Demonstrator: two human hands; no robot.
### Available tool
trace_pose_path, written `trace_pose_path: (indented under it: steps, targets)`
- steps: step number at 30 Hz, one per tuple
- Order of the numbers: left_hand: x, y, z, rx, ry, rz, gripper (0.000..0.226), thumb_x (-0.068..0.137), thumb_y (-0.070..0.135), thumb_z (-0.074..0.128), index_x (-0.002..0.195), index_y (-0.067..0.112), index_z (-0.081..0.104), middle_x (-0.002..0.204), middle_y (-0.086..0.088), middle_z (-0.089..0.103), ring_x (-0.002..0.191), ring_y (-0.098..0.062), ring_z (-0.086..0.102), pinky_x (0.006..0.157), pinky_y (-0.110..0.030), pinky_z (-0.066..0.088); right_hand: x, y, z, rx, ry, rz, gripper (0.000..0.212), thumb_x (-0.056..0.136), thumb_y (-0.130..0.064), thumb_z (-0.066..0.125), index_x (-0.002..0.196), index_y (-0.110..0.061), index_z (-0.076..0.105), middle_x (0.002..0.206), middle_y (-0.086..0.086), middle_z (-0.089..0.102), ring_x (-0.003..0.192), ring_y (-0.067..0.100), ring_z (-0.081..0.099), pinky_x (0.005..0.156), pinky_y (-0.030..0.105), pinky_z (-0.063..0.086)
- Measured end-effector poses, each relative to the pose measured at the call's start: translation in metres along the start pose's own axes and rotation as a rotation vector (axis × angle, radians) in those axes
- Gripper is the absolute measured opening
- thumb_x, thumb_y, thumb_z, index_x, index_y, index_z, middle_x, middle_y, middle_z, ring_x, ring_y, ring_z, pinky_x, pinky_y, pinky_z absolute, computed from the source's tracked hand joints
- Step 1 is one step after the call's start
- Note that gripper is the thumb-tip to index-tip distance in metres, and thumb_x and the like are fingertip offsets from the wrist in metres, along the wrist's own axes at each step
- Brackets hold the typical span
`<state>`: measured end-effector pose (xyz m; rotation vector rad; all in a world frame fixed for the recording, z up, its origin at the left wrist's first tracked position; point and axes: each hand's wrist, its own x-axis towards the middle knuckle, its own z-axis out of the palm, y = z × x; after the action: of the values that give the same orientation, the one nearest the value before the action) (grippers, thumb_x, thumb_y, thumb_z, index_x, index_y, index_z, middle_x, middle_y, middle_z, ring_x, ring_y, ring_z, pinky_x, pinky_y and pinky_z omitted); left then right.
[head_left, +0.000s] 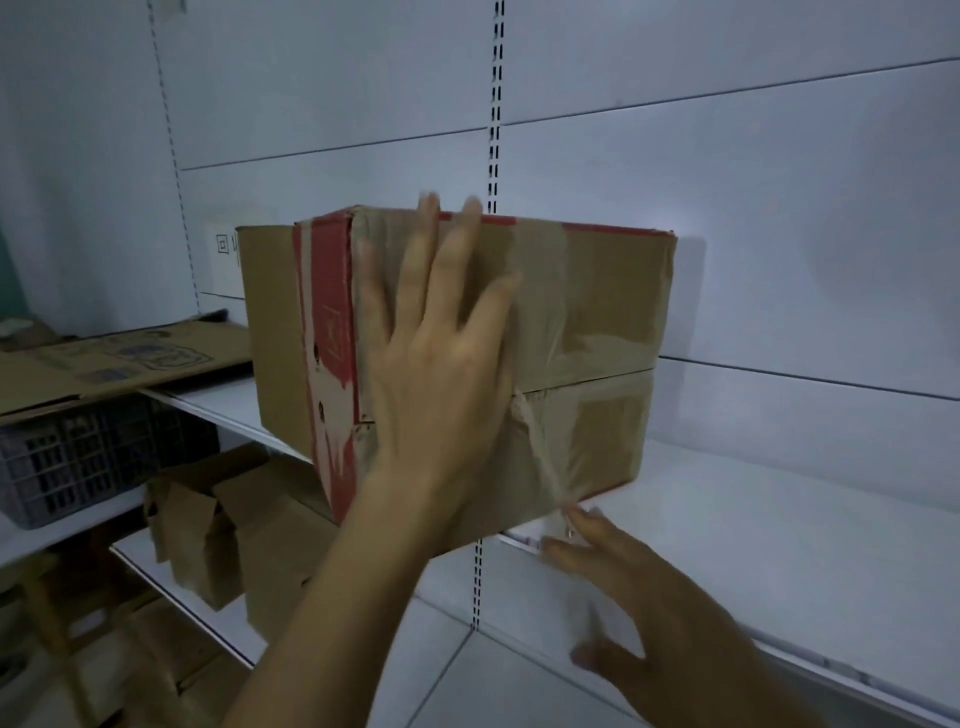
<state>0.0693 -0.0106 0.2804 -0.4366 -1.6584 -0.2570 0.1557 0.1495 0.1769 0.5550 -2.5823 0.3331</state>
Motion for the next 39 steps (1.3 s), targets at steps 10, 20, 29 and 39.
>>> trace_pose_path:
  steps: [10, 20, 29, 39]
  targets:
    - [0.030, -0.002, 0.027, 0.254, 0.032, -0.026, 0.042, 0.089, 0.040, 0.049, 0.125, 0.018, 0.058, 0.120, -0.003, 0.060, 0.121, -0.026, 0.049, 0.113, -0.048, 0.012, 0.043, -0.002, -0.030, 0.934, 0.389, 0.304, 0.018, 0.087, -0.015, 0.062, 0.072, -0.021, 0.072, 0.059, 0.000, 0.070, 0.052, 0.005, 0.064, 0.056, 0.013, 0.049]
    - [0.029, -0.009, 0.030, 0.281, 0.091, -0.026, 0.037, 0.092, 0.034, 0.049, 0.124, 0.019, 0.060, 0.119, -0.002, 0.062, 0.119, -0.025, 0.052, 0.113, -0.047, 0.016, 0.105, -0.014, -0.024, 0.392, 0.336, 0.447, 0.038, 0.081, -0.057, 0.060, 0.066, -0.023, 0.054, 0.058, -0.003, 0.061, 0.056, 0.009, 0.054, 0.050, 0.025, 0.034]
    - [0.028, -0.010, 0.030, 0.329, 0.071, -0.006, 0.042, 0.092, 0.045, 0.047, 0.123, 0.020, 0.059, 0.118, -0.003, 0.061, 0.118, -0.026, 0.052, 0.111, -0.049, 0.020, 0.080, 0.001, 0.002, 0.520, 0.369, 0.119, 0.045, 0.095, -0.033, 0.051, 0.053, -0.019, 0.043, 0.047, -0.003, 0.039, 0.045, 0.006, 0.037, 0.047, 0.022, 0.029]
    - [0.028, -0.036, 0.028, 0.340, 0.023, -0.022, 0.050, 0.095, 0.055, 0.040, 0.128, 0.021, 0.055, 0.126, -0.005, 0.058, 0.122, -0.028, 0.048, 0.112, -0.051, 0.022, 0.009, 0.040, -0.009, 0.317, 0.432, 0.159, 0.064, 0.085, -0.068, 0.034, 0.057, -0.013, 0.050, 0.046, -0.003, 0.043, 0.043, 0.008, 0.039, 0.048, 0.025, 0.035]
